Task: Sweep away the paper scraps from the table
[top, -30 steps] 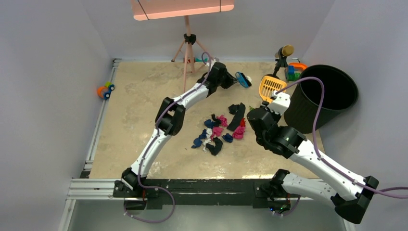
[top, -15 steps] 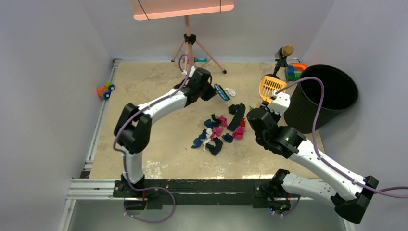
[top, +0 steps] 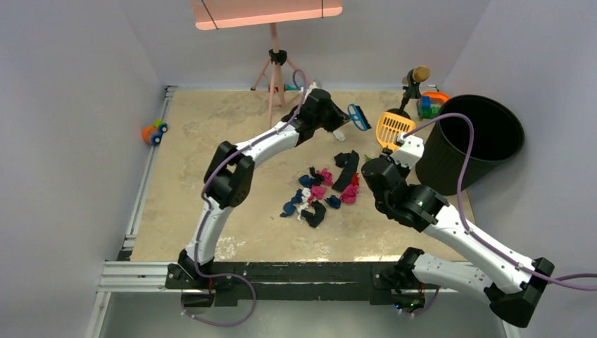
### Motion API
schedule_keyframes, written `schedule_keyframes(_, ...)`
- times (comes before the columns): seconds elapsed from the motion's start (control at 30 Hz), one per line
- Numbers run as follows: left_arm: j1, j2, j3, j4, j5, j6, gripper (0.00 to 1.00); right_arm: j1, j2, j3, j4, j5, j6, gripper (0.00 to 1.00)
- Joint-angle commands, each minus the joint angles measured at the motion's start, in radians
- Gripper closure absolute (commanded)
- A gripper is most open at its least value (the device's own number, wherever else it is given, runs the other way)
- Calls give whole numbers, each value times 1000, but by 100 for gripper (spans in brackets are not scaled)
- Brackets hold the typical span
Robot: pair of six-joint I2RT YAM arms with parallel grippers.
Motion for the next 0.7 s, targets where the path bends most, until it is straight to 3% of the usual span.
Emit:
schedule_keyframes(0.0,23,128,126,-89,-3,-26,100,-4,-33,22,1,-8,41,100)
schedule_keyframes(0.17,27,115,95,-318,-127,-39,100,-5,-56,4,-15,-17,64,100)
schedule_keyframes(0.3,11,-56,-55,-451,-235,-30,100,-4,-56,0,-8,-21,58,100)
schedule_keyframes(0.43,-42,-301,-315,-363,-303,-51,100,-5,-41,3,10,-17,42,100)
schedule_keyframes(0.53,-66,-407,-386,-339,-310,-34,100,-6,-26,13,19,-13,34,100)
schedule_keyframes(0.67,-73,-436,-476,25,-164,56,100,-5,-13,13,32,-21,33,100)
